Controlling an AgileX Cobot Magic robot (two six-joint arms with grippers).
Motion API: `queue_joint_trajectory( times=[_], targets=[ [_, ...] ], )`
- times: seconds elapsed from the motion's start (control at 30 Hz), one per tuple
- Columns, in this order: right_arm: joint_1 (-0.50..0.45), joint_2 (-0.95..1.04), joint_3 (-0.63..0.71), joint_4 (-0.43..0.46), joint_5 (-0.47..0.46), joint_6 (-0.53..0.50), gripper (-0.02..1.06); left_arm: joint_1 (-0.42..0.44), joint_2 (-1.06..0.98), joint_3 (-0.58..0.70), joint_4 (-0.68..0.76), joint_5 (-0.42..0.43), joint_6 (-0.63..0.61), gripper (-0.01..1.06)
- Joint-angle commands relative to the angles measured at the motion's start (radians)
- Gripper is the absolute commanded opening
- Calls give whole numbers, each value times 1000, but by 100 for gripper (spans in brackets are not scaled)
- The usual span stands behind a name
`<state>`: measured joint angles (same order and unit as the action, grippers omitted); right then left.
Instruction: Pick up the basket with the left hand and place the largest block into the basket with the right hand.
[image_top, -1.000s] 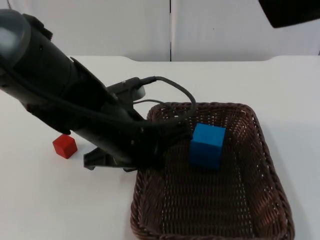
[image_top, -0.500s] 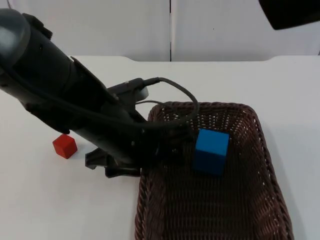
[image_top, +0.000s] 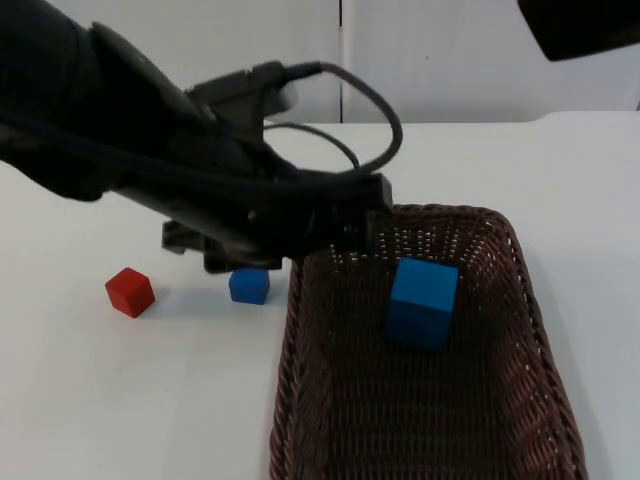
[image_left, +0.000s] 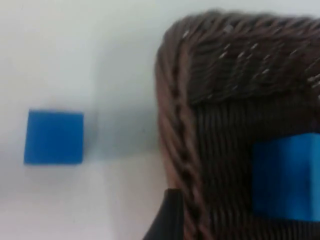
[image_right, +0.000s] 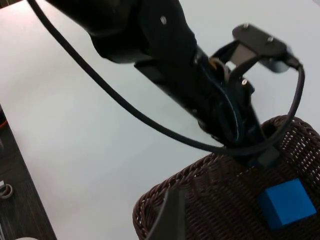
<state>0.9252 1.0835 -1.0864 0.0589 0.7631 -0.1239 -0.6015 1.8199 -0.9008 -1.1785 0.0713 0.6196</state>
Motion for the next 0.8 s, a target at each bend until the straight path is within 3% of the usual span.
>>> queue_joint_trajectory(
  times=[0.0,0.37,0.77],
  targets=[
    [1,-6,2,-1,2,4,72,-3,-37,-1,51,-7,4,77],
    [1,-7,2,-3,-13,4,72,-3,-124,0,247,-13,4,77],
    [1,-114,2,-5,-18,4,72,-3,-295,98,296,3,4,77]
  ],
)
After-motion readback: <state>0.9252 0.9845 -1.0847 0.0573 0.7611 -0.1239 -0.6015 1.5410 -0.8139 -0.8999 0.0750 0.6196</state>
